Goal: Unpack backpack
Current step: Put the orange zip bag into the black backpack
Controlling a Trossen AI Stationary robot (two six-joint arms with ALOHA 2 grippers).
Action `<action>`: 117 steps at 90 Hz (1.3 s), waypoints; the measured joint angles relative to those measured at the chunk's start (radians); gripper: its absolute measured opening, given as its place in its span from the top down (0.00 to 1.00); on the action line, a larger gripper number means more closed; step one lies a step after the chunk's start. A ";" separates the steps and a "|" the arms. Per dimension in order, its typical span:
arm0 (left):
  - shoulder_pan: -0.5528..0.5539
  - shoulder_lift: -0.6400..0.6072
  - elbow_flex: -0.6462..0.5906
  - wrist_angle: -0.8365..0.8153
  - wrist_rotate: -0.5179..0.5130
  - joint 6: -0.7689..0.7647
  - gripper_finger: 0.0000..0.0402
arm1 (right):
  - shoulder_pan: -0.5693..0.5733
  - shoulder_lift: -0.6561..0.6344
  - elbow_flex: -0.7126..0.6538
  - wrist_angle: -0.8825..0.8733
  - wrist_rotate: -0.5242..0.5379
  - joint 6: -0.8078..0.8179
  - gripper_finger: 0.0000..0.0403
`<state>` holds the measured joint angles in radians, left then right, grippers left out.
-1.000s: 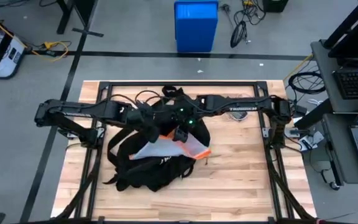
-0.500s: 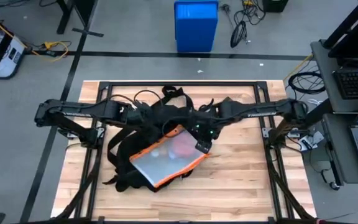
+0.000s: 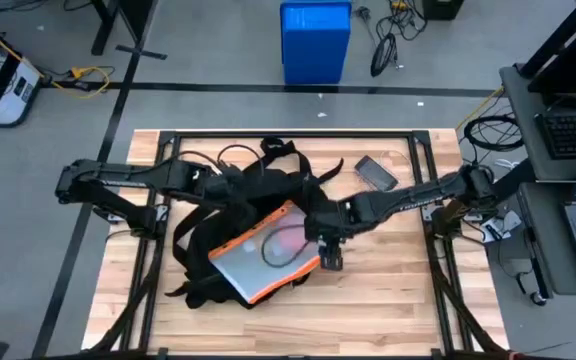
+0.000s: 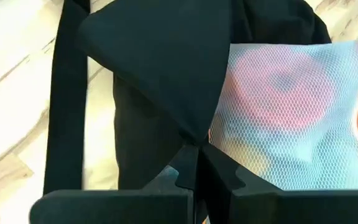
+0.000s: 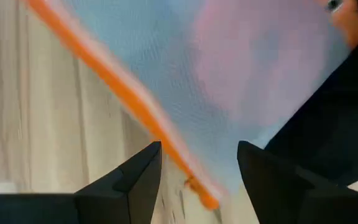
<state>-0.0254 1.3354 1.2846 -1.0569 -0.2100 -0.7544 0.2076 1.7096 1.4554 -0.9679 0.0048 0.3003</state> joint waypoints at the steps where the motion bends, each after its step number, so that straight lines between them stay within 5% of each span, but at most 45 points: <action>1: 0.000 0.000 0.000 0.000 0.000 0.003 1.00 | 0.003 0.000 -0.006 0.001 0.001 0.003 0.52; 44: 0.000 0.000 -0.001 0.001 0.027 0.054 1.00 | 0.008 0.002 -0.217 0.123 0.087 0.053 0.51; 55: 0.000 0.000 -0.001 0.000 0.028 0.061 1.00 | -0.027 0.010 -0.229 0.162 0.098 0.047 0.61; 72: 0.000 0.000 -0.002 0.005 0.039 0.069 1.00 | -0.050 0.013 -0.208 0.183 0.098 -0.010 0.95; 117: 0.000 0.000 -0.002 0.189 0.097 0.129 1.00 | -0.182 0.011 -0.041 0.382 0.176 -0.130 0.98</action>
<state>-0.0254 1.3354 1.2827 -0.8678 -0.1127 -0.6253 0.0253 1.7210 1.4144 -0.5862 0.1804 0.1704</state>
